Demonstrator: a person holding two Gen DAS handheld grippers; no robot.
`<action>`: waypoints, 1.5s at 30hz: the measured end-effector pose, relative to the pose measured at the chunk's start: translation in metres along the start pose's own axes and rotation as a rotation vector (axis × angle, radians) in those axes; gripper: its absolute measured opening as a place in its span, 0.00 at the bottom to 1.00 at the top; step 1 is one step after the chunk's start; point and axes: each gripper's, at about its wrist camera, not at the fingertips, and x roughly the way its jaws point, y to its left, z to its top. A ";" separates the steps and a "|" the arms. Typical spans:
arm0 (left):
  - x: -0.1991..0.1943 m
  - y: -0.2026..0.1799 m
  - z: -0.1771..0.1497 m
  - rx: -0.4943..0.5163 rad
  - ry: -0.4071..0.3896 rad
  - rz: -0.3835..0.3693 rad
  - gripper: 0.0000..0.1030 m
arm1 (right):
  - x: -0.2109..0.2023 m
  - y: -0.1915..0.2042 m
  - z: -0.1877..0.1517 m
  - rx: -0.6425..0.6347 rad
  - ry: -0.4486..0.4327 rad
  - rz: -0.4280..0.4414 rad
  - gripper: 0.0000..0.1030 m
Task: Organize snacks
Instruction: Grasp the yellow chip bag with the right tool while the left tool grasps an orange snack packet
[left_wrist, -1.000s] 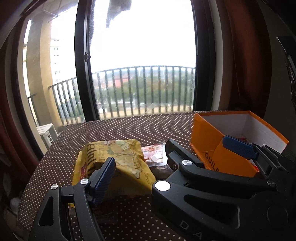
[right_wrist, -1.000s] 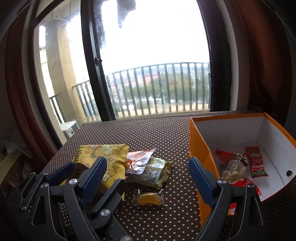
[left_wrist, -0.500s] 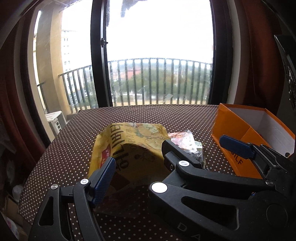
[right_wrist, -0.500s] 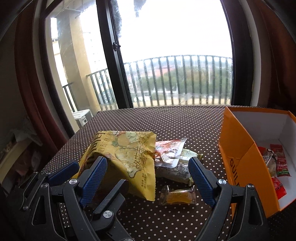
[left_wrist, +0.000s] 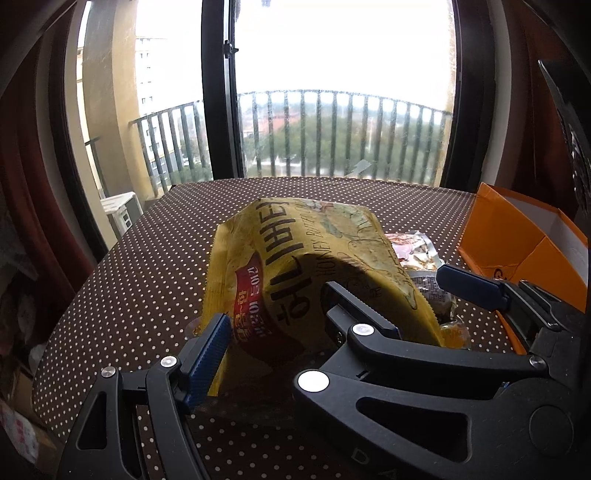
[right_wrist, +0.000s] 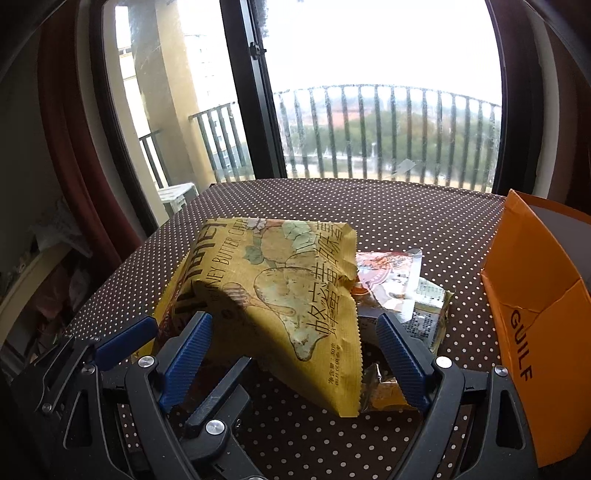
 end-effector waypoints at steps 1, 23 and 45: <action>0.001 -0.001 -0.001 -0.002 0.005 0.002 0.75 | 0.002 0.000 0.000 -0.001 0.004 0.000 0.89; 0.002 0.003 -0.001 -0.037 0.039 -0.031 0.79 | 0.008 -0.003 0.004 0.008 0.062 0.079 0.17; 0.026 0.046 0.016 -0.029 0.062 0.005 0.85 | 0.003 0.004 0.016 0.094 -0.048 -0.015 0.14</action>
